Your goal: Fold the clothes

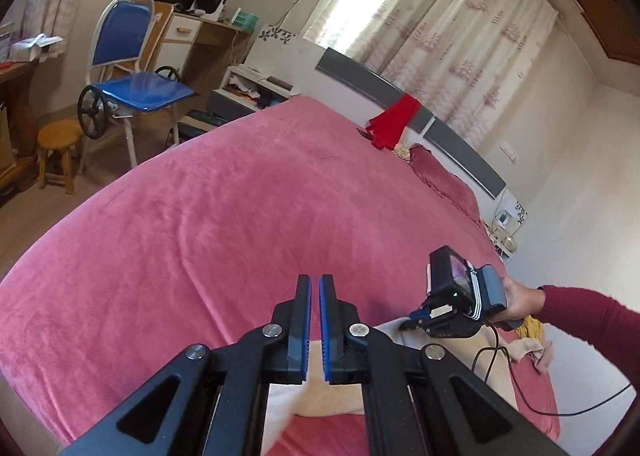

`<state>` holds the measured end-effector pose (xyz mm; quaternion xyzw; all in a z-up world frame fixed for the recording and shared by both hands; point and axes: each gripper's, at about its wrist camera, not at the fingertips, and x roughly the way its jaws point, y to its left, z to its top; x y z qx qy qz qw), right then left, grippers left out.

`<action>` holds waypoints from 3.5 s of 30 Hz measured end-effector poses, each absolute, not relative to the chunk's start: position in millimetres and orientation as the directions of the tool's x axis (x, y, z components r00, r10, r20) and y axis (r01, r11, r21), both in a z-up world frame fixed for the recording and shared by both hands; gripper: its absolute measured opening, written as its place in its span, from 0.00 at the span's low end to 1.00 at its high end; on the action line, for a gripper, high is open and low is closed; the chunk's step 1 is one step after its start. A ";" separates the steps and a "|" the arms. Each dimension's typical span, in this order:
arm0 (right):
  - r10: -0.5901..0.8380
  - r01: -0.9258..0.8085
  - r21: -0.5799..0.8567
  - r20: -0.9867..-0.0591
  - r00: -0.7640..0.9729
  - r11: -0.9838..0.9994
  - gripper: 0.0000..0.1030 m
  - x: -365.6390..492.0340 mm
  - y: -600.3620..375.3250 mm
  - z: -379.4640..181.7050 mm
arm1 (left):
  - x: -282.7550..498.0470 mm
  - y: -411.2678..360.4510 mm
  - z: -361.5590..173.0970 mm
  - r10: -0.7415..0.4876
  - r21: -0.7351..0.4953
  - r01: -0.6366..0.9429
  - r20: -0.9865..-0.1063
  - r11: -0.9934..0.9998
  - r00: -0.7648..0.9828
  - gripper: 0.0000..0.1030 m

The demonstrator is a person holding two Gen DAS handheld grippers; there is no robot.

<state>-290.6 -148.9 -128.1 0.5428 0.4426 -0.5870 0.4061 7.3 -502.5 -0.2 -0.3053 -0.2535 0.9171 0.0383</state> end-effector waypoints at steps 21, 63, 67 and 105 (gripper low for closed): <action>0.001 0.715 -0.303 -0.921 -0.390 -0.630 0.19 -514.3 -125.8 -159.2 | -20.3 -497.1 -104.9 0.166 -0.289 0.137 -0.809 -0.947 -0.563 0.26; -0.307 0.281 0.257 -0.939 -0.155 -0.925 0.69 -58.6 127.5 -62.8 | -31.6 -647.6 -123.2 0.071 -0.462 0.656 -0.845 -0.597 -0.531 0.05; -0.297 0.228 0.255 -0.940 -0.170 -0.940 0.69 -47.6 161.1 -54.0 | -60.9 -656.4 -135.4 -0.031 -0.312 0.720 -0.907 -0.620 -0.420 0.06; -0.542 0.132 0.526 -0.817 -0.195 -0.840 0.55 -416.3 255.8 -97.1 | -384.7 -152.6 -103.3 0.547 -0.557 -0.060 -0.781 -0.828 -0.300 0.31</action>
